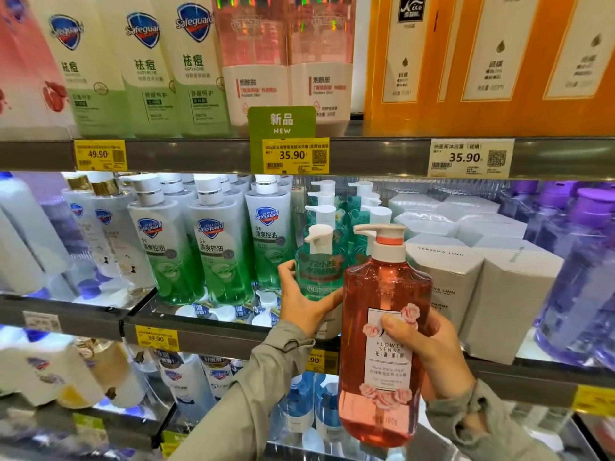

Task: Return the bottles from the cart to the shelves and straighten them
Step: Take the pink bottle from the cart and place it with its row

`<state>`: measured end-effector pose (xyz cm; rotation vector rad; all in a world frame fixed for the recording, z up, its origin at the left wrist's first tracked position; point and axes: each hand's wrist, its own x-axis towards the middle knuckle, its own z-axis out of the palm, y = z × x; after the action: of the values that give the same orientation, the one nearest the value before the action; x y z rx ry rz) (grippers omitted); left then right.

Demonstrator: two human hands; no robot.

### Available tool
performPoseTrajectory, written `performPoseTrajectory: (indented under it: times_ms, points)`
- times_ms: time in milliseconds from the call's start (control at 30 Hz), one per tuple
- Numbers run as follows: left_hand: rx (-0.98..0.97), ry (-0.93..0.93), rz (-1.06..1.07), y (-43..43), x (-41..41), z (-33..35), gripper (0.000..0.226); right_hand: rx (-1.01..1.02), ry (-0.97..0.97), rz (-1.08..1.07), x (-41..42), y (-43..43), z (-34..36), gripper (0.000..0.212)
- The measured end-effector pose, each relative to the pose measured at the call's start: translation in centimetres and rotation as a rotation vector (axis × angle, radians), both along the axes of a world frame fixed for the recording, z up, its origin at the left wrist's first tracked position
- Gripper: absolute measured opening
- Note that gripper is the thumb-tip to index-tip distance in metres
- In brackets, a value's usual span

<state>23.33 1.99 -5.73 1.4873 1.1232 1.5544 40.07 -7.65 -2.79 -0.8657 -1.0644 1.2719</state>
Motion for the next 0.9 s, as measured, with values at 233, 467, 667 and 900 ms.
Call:
performPoseTrajectory:
  times_ms: [233, 467, 667, 900]
  points:
    - [-0.061, 0.176, -0.013, -0.8, -0.9, 1.1, 0.095, 0.009, -0.021, -0.017, 0.1, 0.1, 0.2, 0.099]
    - [-0.144, 0.167, 0.026, -3.2, -3.4, 1.1, 0.075, 0.014, -0.019, -0.031, 0.1, 0.2, 0.1, 0.095]
    - [-0.118, 0.124, -0.001, -5.8, -4.2, 1.6, 0.044, 0.023, 0.049, -0.02, -0.3, -0.6, 0.1, 0.086]
    - [-0.067, 0.172, -0.21, -7.0, -2.3, 2.6, 0.03, 0.043, 0.101, -0.07, 0.1, -3.0, 1.2, 0.092]
